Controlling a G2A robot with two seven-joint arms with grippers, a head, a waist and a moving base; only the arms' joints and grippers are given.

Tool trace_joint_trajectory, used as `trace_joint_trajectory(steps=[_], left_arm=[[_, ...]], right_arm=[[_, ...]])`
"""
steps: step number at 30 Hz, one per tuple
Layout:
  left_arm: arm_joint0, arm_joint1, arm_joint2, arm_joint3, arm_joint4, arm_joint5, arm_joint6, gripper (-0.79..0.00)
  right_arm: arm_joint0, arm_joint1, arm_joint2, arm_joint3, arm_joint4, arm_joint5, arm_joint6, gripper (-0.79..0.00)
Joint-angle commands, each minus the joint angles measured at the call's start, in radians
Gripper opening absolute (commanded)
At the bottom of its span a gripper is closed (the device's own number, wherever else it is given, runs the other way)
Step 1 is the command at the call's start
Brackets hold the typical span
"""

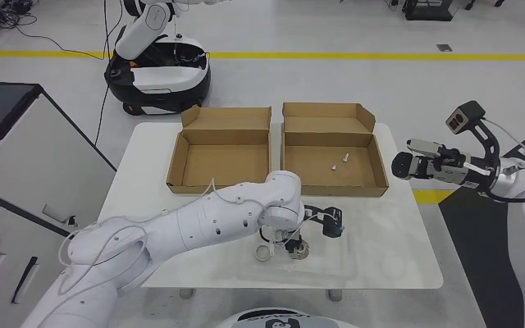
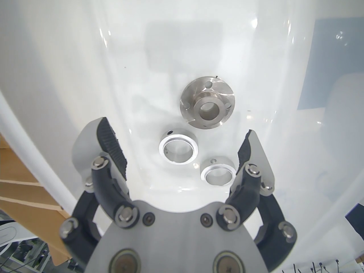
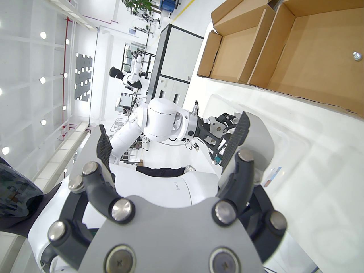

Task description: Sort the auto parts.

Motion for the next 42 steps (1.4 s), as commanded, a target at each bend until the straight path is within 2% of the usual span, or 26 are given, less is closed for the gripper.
trace_joint_trajectory(steps=[1, 4, 6, 8, 12, 14, 16, 19, 28, 35, 40, 42], left_arm=[[0.007, -0.002, 0.0, 0.002, 0.006, -0.001, 0.001, 0.0], [0.016, -0.007, 0.0, -0.002, 0.012, 0.0, 0.0, -0.012], [0.02, -0.009, 0.0, -0.004, 0.015, 0.002, -0.002, -0.102], [0.023, -0.011, 0.0, -0.004, 0.017, 0.003, -0.003, -0.129], [0.027, -0.015, 0.0, 0.0, 0.018, 0.002, -0.002, -0.246], [0.028, -0.017, 0.0, 0.003, 0.017, 0.002, -0.002, -0.262], [0.03, -0.019, 0.0, 0.005, 0.018, 0.003, -0.003, -0.323], [0.032, -0.022, 0.0, 0.01, 0.017, 0.004, -0.004, -0.336], [0.038, -0.029, 0.0, 0.005, 0.021, 0.0, 0.0, -0.462], [0.042, -0.032, 0.0, 0.003, 0.027, -0.005, 0.005, -0.474], [0.043, -0.034, 0.0, 0.003, 0.027, -0.008, 0.008, -0.545], [0.043, -0.034, 0.0, 0.004, 0.026, -0.008, 0.008, -0.529]], right_arm=[[0.0, 0.0, 0.0, 0.0, 0.0, 0.0, 0.0, 0.0], [0.0, 0.0, 0.0, 0.0, 0.0, 0.0, 0.0, 0.0], [0.0, 0.0, 0.0, 0.0, 0.0, 0.0, 0.0, 0.0], [0.0, 0.0, 0.0, 0.0, 0.0, 0.0, 0.0, 0.0], [0.0, 0.0, 0.0, 0.0, 0.0, 0.0, 0.0, 0.0], [0.0, 0.0, 0.0, 0.0, 0.0, 0.0, 0.0, 0.0], [0.0, 0.0, 0.0, 0.0, 0.0, 0.0, 0.0, 0.0], [0.0, 0.0, 0.0, 0.0, 0.0, 0.0, 0.0, 0.0], [0.0, 0.0, 0.0, 0.0, 0.0, 0.0, 0.0, 0.0], [0.0, 0.0, 0.0, 0.0, 0.0, 0.0, 0.0, 0.0], [0.0, 0.0, 0.0, 0.0, 0.0, 0.0, 0.0, 0.0], [0.0, 0.0, 0.0, 0.0, 0.0, 0.0, 0.0, 0.0]])
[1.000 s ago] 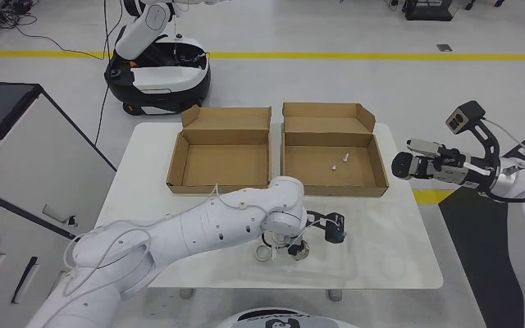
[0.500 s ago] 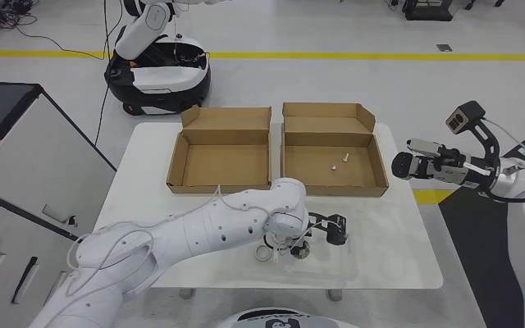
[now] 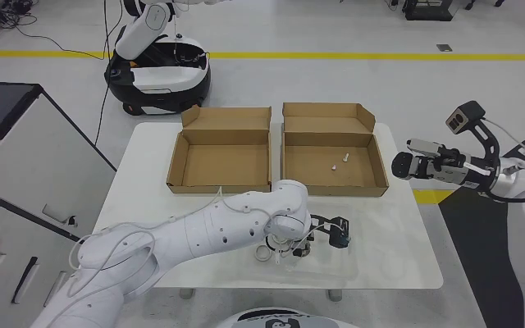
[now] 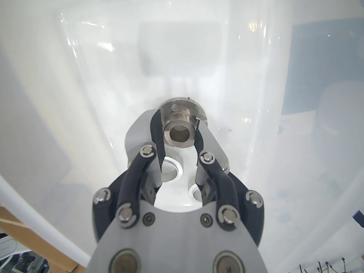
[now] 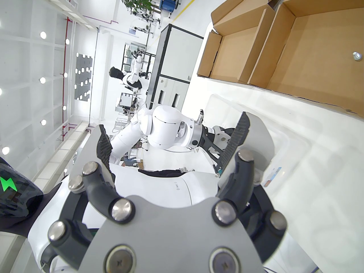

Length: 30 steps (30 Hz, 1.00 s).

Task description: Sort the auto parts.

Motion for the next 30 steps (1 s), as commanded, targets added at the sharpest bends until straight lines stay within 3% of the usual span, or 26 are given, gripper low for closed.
trace_joint_trajectory(steps=[1, 9, 15, 18, 19, 30], left_arm=[[0.001, 0.0, 0.0, 0.003, 0.001, 0.0, 0.0, -0.529], [0.004, -0.002, 0.0, 0.015, -0.001, -0.006, 0.006, -0.508], [0.006, -0.005, 0.0, 0.025, 0.005, -0.005, 0.005, -0.542], [0.008, -0.007, 0.0, 0.031, 0.009, -0.003, 0.003, -0.625], [0.008, -0.008, 0.0, 0.032, 0.011, -0.001, 0.001, -0.785], [-0.016, -0.006, 0.0, -0.013, -0.011, 0.015, -0.015, -0.785]], right_arm=[[0.0, 0.0, 0.0, 0.0, 0.0, 0.0, 0.0, 0.0], [0.0, 0.0, 0.0, 0.0, 0.0, 0.0, 0.0, 0.0], [0.0, 0.0, 0.0, 0.0, 0.0, 0.0, 0.0, 0.0], [0.0, 0.0, 0.0, 0.0, 0.0, 0.0, 0.0, 0.0], [0.0, 0.0, 0.0, 0.0, 0.0, 0.0, 0.0, 0.0], [0.0, 0.0, 0.0, 0.0, 0.0, 0.0, 0.0, 0.0]])
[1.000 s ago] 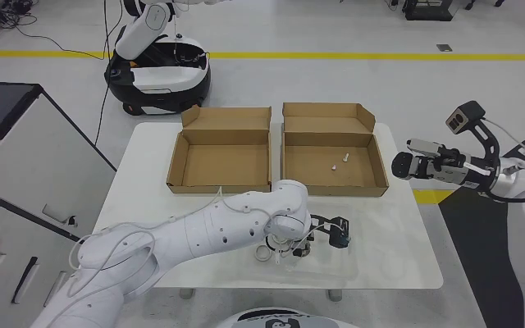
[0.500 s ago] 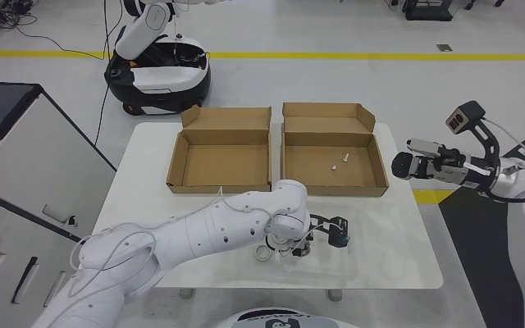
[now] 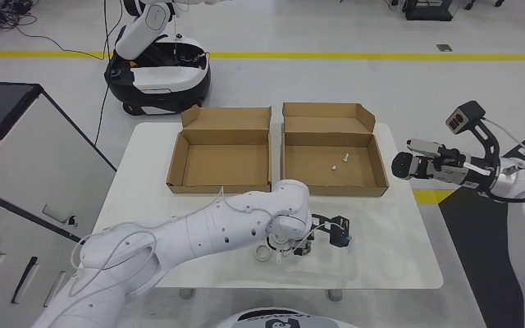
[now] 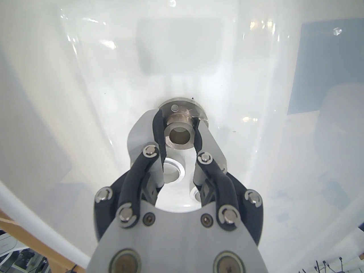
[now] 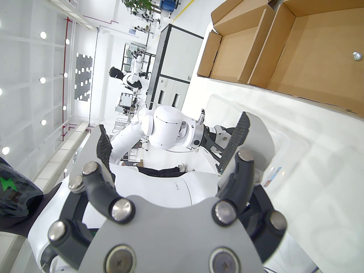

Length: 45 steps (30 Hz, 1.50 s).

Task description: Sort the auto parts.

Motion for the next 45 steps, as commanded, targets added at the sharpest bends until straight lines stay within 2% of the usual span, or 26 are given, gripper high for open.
trace_joint_trajectory(steps=[1, 11, 27, 37, 45], left_arm=[[-0.014, 0.003, 0.0, -0.017, -0.02, 0.008, -0.008, -0.785], [-0.106, 0.042, -0.019, -0.131, -0.128, 0.026, -0.025, -0.785], [-0.125, 0.152, -0.114, -0.271, -0.174, 0.006, -0.006, -0.785], [-0.096, 0.223, -0.209, -0.296, -0.168, -0.056, 0.056, -0.785], [-0.031, 0.29, -0.3, -0.301, -0.12, -0.114, 0.114, -0.785]], right_arm=[[0.0, 0.0, 0.0, 0.0, 0.0, 0.0, 0.0, 0.0], [0.0, 0.0, 0.0, 0.0, 0.0, 0.0, 0.0, 0.0], [0.0, 0.0, 0.0, 0.0, 0.0, 0.0, 0.0, 0.0], [0.0, 0.0, 0.0, 0.0, 0.0, 0.0, 0.0, 0.0], [0.0, 0.0, 0.0, 0.0, 0.0, 0.0, 0.0, 0.0]])
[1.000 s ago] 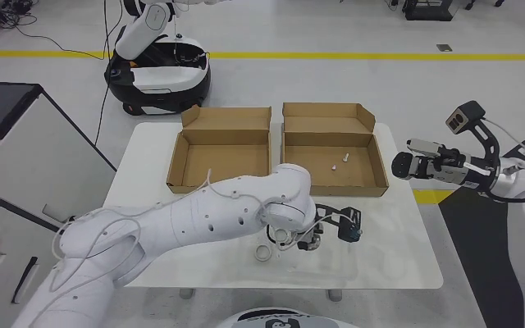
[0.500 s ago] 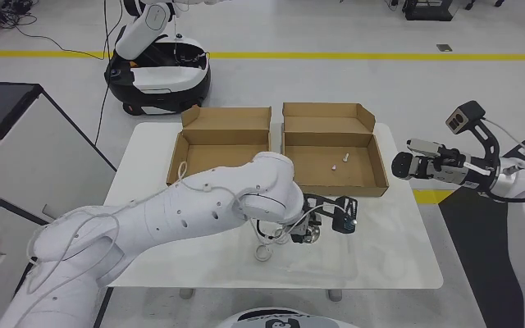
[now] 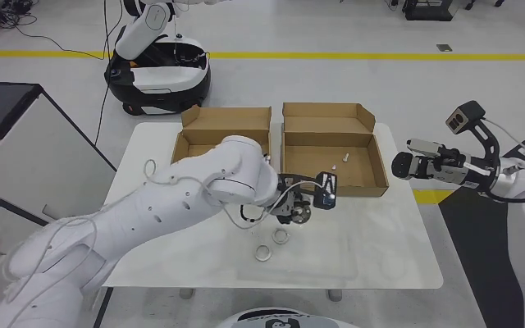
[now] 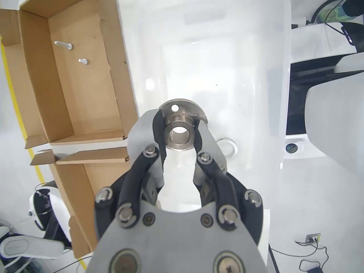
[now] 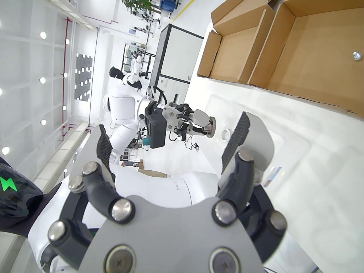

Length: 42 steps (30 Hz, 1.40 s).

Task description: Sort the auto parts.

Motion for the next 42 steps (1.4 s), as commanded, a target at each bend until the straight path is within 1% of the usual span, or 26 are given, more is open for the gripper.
trace_joint_trajectory(steps=[1, 7, 11, 17, 20, 25, 29, 32, 37, 42], left_arm=[[0.021, 0.016, -0.031, -0.002, 0.004, -0.026, 0.029, -0.785], [0.099, 0.064, -0.144, -0.003, -0.011, -0.146, 0.148, -0.785], [0.157, 0.093, -0.222, 0.021, -0.029, -0.246, 0.247, -0.785], [0.229, 0.123, -0.322, 0.063, -0.046, -0.406, 0.409, -0.785], [0.255, 0.132, -0.344, 0.056, -0.052, -0.413, 0.485, -0.785], [0.271, 0.153, -0.351, 0.041, -0.054, -0.413, 0.607, -0.785], [0.27, 0.172, -0.338, 0.039, -0.044, -0.413, 0.704, -0.785], [0.264, 0.187, -0.321, 0.034, -0.034, -0.413, 0.798, -0.785], [0.254, 0.22, -0.286, 0.03, 0.028, -0.413, 0.991, -0.785], [0.236, 0.256, -0.229, 0.039, 0.143, -0.413, 1.259, -0.785]], right_arm=[[0.0, 0.0, 0.0, 0.0, 0.0, 0.0, 0.0, 0.0], [0.0, 0.0, 0.0, 0.0, 0.0, 0.0, 0.0, 0.0], [0.0, 0.0, 0.0, 0.0, 0.0, 0.0, 0.0, 0.0], [0.0, 0.0, 0.0, 0.0, 0.0, 0.0, 0.0, 0.0], [0.0, 0.0, 0.0, 0.0, 0.0, 0.0, 0.0, 0.0], [0.0, 0.0, 0.0, 0.0, 0.0, 0.0, 0.0, 0.0], [0.0, 0.0, 0.0, 0.0, 0.0, 0.0, 0.0, 0.0], [0.0, 0.0, 0.0, 0.0, 0.0, 0.0, 0.0, 0.0], [0.0, 0.0, 0.0, 0.0, 0.0, 0.0, 0.0, 0.0], [0.0, 0.0, 0.0, 0.0, 0.0, 0.0, 0.0, 0.0]])
